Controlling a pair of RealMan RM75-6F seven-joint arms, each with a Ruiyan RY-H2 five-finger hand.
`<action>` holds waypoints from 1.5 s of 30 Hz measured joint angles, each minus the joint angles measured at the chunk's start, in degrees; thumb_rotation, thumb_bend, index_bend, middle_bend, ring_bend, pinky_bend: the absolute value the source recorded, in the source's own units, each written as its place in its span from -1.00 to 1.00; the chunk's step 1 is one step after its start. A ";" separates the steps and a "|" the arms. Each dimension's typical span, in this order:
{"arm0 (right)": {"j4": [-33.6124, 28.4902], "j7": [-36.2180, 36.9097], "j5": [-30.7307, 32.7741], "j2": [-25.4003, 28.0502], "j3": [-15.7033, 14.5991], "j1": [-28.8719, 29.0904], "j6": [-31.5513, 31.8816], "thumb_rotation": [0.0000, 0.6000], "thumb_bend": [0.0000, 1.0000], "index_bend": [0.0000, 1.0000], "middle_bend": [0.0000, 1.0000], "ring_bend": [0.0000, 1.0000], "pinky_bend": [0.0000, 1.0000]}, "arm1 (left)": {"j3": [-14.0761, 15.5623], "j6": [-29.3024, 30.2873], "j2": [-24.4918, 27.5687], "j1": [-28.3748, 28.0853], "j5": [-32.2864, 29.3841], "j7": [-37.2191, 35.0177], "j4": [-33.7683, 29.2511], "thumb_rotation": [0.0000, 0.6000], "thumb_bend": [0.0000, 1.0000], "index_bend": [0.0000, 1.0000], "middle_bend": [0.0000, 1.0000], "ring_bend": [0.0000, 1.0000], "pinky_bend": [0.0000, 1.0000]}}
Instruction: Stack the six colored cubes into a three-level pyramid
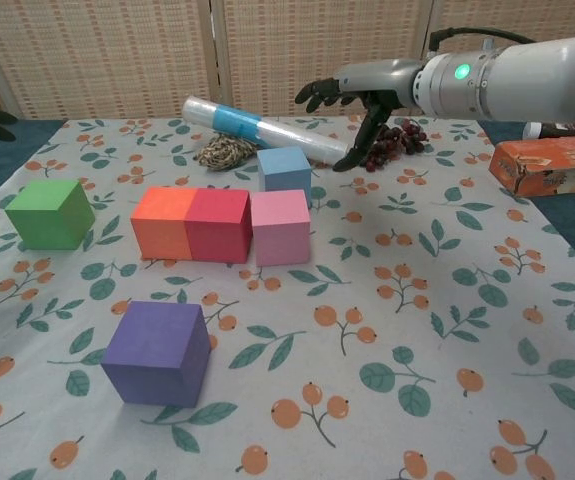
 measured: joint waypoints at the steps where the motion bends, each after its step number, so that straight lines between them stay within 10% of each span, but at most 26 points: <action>1: 2.04 0.05 0.24 -0.90 0.15 0.85 -0.90 1.00 -0.77 -1.00 -0.84 -1.00 -1.00 | -0.02 0.11 0.05 0.14 -0.13 0.01 -0.06 1.00 -0.33 -0.90 -0.82 -0.91 -0.90; 17: 35.17 10.76 -4.08 -19.81 1.93 12.77 -14.80 1.00 -0.77 -0.91 -0.82 -1.00 -1.00 | 0.53 0.76 0.89 2.22 -1.58 -1.22 0.20 1.00 -0.33 -0.90 -0.82 -0.91 -0.90; 30: 44.36 17.69 -9.51 -25.70 1.19 14.75 -13.41 1.00 -0.69 -0.09 -0.32 -0.80 -1.00 | 0.99 1.45 0.95 3.07 -0.35 -3.97 1.09 1.00 -0.33 -0.91 -0.82 -0.91 -0.90; 45: 38.08 23.41 -13.04 -17.32 -1.16 9.15 -3.42 1.00 -0.65 -0.22 -0.28 -0.75 -1.00 | 1.34 2.22 1.21 3.49 1.87 -5.44 1.75 1.00 -0.33 -0.93 -0.83 -0.91 -0.91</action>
